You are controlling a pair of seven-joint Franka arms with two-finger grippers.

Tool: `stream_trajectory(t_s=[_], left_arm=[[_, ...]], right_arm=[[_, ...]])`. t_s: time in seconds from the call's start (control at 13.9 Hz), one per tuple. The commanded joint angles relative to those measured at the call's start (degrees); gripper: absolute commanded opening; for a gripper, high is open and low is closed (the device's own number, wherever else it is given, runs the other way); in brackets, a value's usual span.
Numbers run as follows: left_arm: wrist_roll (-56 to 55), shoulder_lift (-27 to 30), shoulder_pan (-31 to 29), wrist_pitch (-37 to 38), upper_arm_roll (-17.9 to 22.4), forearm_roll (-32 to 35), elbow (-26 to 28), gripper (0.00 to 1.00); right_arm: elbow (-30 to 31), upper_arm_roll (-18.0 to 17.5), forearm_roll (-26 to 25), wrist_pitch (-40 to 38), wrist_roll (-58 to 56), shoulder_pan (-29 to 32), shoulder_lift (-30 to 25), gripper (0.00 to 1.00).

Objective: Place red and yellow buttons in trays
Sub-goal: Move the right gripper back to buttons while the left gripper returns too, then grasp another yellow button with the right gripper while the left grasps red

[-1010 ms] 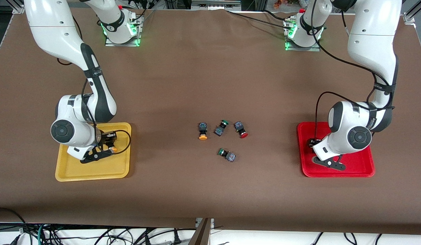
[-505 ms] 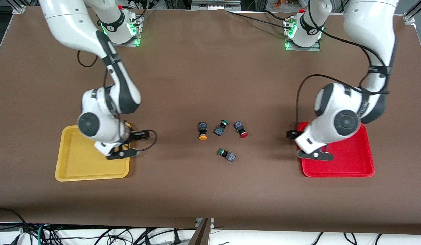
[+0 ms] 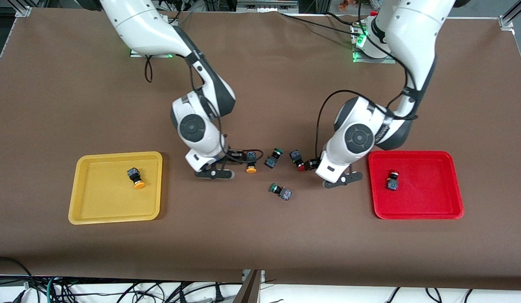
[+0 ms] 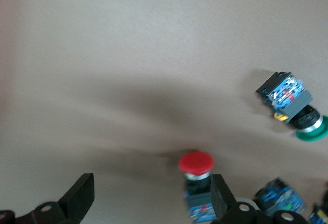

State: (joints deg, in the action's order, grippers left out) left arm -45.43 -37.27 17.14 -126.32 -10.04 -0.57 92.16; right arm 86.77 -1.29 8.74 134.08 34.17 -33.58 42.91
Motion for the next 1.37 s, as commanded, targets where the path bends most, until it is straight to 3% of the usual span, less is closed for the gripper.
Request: stream_trajectory(t_s=[0.0,0.43,0.51,0.65,0.87,0.94,1.15,1.23,1.3], left_arm=[[-6.4,-1.31,0.52,-1.39,0.29,-1.01,-0.4,1.0],[-14.24,-3.51,3.42,-4.81,0.2,-2.42,-0.31,1.0],[-14.24,-3.51,3.6,-4.81,0.2,-2.42,-0.31,1.0],[-14.24,-4.21,4.82,-4.9,0.29,-2.33,-0.31,1.0],[-14.16,-5.09,5.09,-4.9,0.29,-2.24,-0.22,1.0],[-14.16,-5.44,5.09,-4.9,0.29,-2.16,-0.22,1.0],[-14.15,-5.8,5.53,-4.9,0.29,-1.89,-0.31,0.99],[-14.15,-6.06,6.14,-4.9,0.29,-1.89,-0.31,0.86],[-14.15,-6.58,6.84,-4.9,0.29,-1.8,-0.4,0.63]], right_arm=[[-1.87,0.41,0.57,4.25,5.1,-2.8,2.96,0.9],[-1.52,0.41,0.57,10.05,8.1,-5.36,5.51,0.88],[-1.34,0.41,0.57,10.32,8.02,-5.53,5.51,0.81],[-1.25,0.5,0.31,10.15,7.49,-5.45,5.52,0.51],[-0.55,0.94,-0.21,9.37,6.26,-5.01,4.9,0.16],[-0.64,1.03,-0.22,6.75,4.6,-4.22,4.03,0.08],[-0.82,2.7,-0.04,-4.67,-5.65,0.07,-1.32,0.08],[-0.81,2.7,0.05,-7.75,-10.39,2.44,-2.73,0.08],[-0.64,2.79,-0.04,-10.13,-14.97,4.64,-3.62,0.08]])
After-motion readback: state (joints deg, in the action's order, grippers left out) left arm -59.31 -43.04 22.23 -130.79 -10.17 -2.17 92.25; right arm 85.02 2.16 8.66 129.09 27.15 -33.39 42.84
